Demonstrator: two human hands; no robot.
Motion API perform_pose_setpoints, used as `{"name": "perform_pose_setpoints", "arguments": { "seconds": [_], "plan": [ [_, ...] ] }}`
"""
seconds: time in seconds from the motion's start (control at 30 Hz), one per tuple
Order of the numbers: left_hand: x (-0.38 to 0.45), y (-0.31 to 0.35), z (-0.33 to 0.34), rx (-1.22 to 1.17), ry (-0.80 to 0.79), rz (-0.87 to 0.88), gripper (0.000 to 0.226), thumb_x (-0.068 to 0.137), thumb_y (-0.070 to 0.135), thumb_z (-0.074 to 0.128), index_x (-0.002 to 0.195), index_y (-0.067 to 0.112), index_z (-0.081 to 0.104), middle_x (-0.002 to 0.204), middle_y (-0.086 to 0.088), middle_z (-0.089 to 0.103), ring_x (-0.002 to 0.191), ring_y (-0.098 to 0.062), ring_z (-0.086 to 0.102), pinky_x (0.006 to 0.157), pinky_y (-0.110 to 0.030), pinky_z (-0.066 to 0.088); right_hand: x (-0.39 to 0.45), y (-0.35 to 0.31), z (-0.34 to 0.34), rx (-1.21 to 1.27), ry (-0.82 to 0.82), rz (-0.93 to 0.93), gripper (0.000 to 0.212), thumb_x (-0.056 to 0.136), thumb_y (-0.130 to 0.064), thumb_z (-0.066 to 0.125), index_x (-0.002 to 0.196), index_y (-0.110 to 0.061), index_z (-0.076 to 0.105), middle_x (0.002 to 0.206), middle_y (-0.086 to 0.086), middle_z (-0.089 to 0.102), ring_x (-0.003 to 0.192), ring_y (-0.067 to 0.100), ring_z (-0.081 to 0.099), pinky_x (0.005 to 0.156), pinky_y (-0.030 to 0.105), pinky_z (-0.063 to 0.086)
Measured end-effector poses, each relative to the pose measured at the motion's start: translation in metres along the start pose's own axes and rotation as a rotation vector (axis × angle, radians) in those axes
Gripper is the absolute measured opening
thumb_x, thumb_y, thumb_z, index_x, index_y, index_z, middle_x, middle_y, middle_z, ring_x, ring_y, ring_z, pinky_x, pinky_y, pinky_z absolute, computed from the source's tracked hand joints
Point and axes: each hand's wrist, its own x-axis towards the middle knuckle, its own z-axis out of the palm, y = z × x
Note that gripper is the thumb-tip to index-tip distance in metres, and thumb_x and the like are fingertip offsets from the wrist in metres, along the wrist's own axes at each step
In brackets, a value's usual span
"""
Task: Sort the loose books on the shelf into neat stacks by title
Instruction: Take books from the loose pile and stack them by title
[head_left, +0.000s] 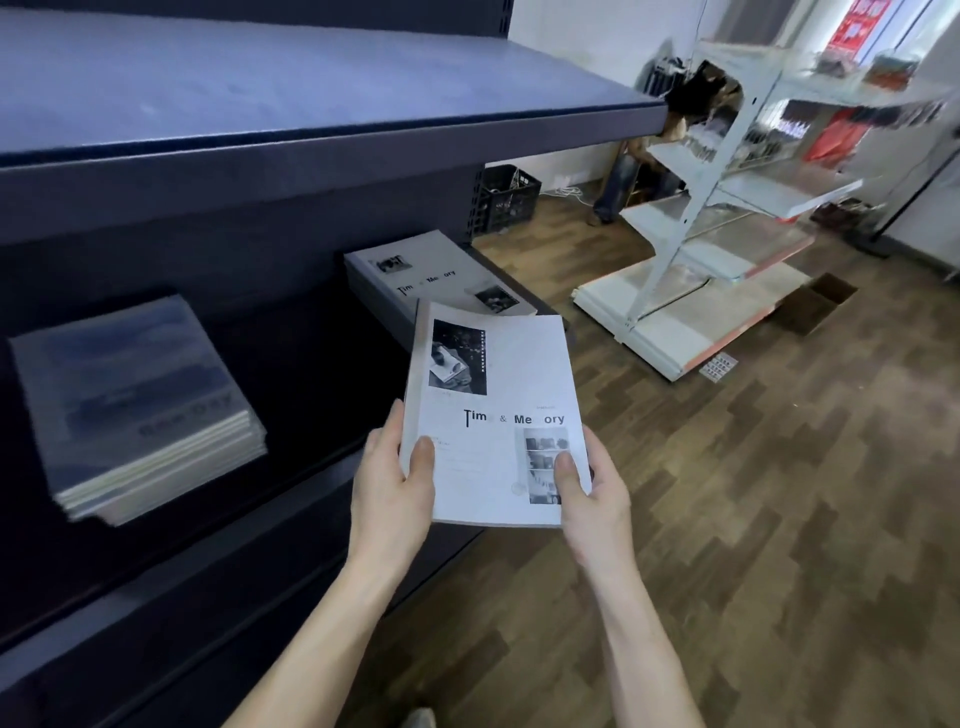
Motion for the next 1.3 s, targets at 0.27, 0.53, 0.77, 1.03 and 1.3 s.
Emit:
{"name": "perform_pose_setpoints", "arguments": {
  "seconds": [0.27, 0.53, 0.77, 1.03, 1.3],
  "plan": [
    [0.031, 0.008, 0.031, 0.03, 0.124, -0.032, 0.049, 0.102, 0.022, 0.046, 0.149, 0.026, 0.036, 0.123, 0.022, 0.039, 0.089, 0.035, 0.038, 0.072, 0.004, 0.028, 0.06, 0.007, -0.005, 0.021, -0.12, 0.008, 0.033, 0.103, -0.018, 0.053, 0.135, -0.027, 0.057, 0.12, -0.012, 0.068, 0.103, -0.002, 0.065, 0.073, 0.005, 0.047],
    [0.036, 0.026, 0.085, 0.052, 0.346, -0.099, 0.051, 0.102, 0.022, 0.047, 0.151, 0.024, 0.034, 0.123, 0.022, 0.038, 0.094, 0.022, 0.042, 0.07, 0.008, 0.026, 0.128, 0.014, -0.033, 0.027, -0.316, -0.036, 0.029, 0.102, -0.018, 0.054, 0.128, -0.031, 0.058, 0.115, -0.016, 0.069, 0.1, -0.004, 0.066, 0.074, 0.006, 0.046],
    [0.028, 0.046, 0.149, 0.01, 0.508, -0.127, 0.052, 0.101, 0.024, 0.048, 0.151, 0.023, 0.033, 0.127, 0.025, 0.039, 0.117, 0.01, 0.036, 0.087, -0.005, 0.028, 0.18, 0.007, -0.077, 0.042, -0.48, -0.072, 0.032, 0.102, -0.007, 0.049, 0.116, -0.034, 0.06, 0.102, -0.022, 0.07, 0.09, -0.009, 0.066, 0.071, 0.005, 0.046],
    [0.024, 0.066, 0.18, 0.066, 0.559, -0.178, 0.048, 0.104, 0.023, 0.038, 0.151, 0.024, 0.031, 0.123, 0.019, 0.038, 0.097, 0.011, 0.04, 0.083, -0.01, 0.028, 0.216, 0.014, -0.088, -0.002, -0.596, -0.075, 0.03, 0.101, -0.011, 0.052, 0.121, -0.031, 0.063, 0.109, -0.018, 0.069, 0.097, -0.007, 0.065, 0.074, 0.006, 0.047],
    [0.05, 0.069, 0.177, 0.076, 0.606, -0.22, 0.051, 0.104, 0.024, 0.036, 0.154, 0.02, 0.026, 0.152, 0.008, 0.035, 0.128, 0.004, 0.036, 0.097, -0.015, 0.025, 0.249, 0.015, -0.065, -0.042, -0.646, -0.06, 0.025, 0.101, -0.021, 0.055, 0.12, -0.036, 0.06, 0.104, -0.022, 0.069, 0.098, -0.005, 0.064, 0.075, 0.012, 0.047]
  ]
}}
